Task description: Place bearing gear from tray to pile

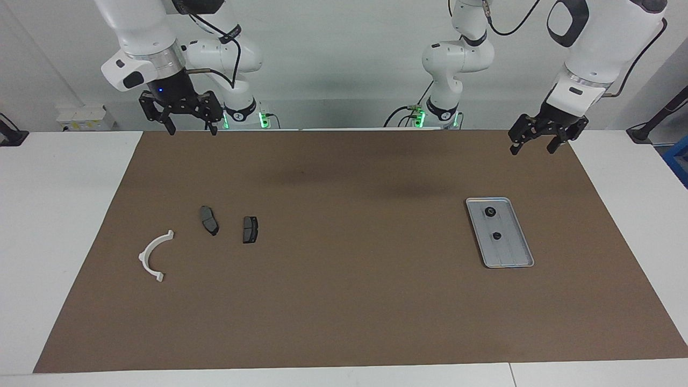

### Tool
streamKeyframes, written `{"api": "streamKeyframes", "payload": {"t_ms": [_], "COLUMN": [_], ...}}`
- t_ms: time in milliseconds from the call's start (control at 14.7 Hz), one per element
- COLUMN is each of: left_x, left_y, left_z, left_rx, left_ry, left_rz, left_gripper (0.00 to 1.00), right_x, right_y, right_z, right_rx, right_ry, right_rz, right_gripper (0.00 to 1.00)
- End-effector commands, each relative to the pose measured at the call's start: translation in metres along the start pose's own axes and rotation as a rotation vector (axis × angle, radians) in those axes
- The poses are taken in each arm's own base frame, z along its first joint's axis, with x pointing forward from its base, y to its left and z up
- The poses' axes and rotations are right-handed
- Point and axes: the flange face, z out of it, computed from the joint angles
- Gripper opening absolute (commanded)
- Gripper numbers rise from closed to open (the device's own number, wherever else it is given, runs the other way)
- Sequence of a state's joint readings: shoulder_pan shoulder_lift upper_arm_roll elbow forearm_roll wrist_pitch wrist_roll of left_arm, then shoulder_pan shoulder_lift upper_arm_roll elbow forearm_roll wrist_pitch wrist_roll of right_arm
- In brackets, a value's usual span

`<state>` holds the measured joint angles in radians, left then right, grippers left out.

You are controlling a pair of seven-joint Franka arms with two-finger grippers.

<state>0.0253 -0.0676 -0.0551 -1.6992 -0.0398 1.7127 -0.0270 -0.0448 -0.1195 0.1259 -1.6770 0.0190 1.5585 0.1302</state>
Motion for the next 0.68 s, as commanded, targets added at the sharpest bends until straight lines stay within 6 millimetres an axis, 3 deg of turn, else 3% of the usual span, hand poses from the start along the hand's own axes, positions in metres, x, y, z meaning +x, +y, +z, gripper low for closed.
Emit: {"api": "streamKeyframes", "payload": {"t_ms": [0,68,204,271,407,475,543,611], "left_x": [-0.013,-0.015,-0.018,-0.021,-0.028,-0.034,-0.043,-0.045], "left_y": [-0.026,-0.042,-0.068,-0.07,-0.071,-0.071,-0.066,-0.064], "left_z": [0.015,0.028,0.081,0.12,0.174,0.195,0.213,0.22], "left_rx": [0.017,0.021,0.027,0.027,0.029,0.03,0.032,0.033], "left_ry": [0.051,0.046,0.048,0.048,0.055,0.067,0.084,0.099], "left_rz": [-0.033,-0.057,-0.077,-0.076,-0.034,-0.029,-0.021,-0.017], "left_gripper": [1.0,1.0,1.0,1.0,0.91,0.91,1.0,1.0], "right_x": [-0.004,-0.004,-0.004,-0.004,-0.004,-0.004,-0.004,-0.005], "right_y": [-0.001,-0.001,0.002,0.002,0.003,0.003,0.004,0.003], "right_z": [-0.002,-0.002,-0.001,-0.001,-0.001,-0.001,-0.001,-0.001], "right_rx": [0.017,0.019,0.019,0.019,0.019,0.019,0.019,0.018], "right_ry": [0.006,0.007,-0.002,-0.002,-0.002,-0.002,-0.003,-0.002], "right_rz": [0.008,0.008,0.009,0.011,0.012,0.011,0.014,0.012], "right_gripper": [1.0,1.0,1.0,1.0,1.0,1.0,1.0,1.0]}}
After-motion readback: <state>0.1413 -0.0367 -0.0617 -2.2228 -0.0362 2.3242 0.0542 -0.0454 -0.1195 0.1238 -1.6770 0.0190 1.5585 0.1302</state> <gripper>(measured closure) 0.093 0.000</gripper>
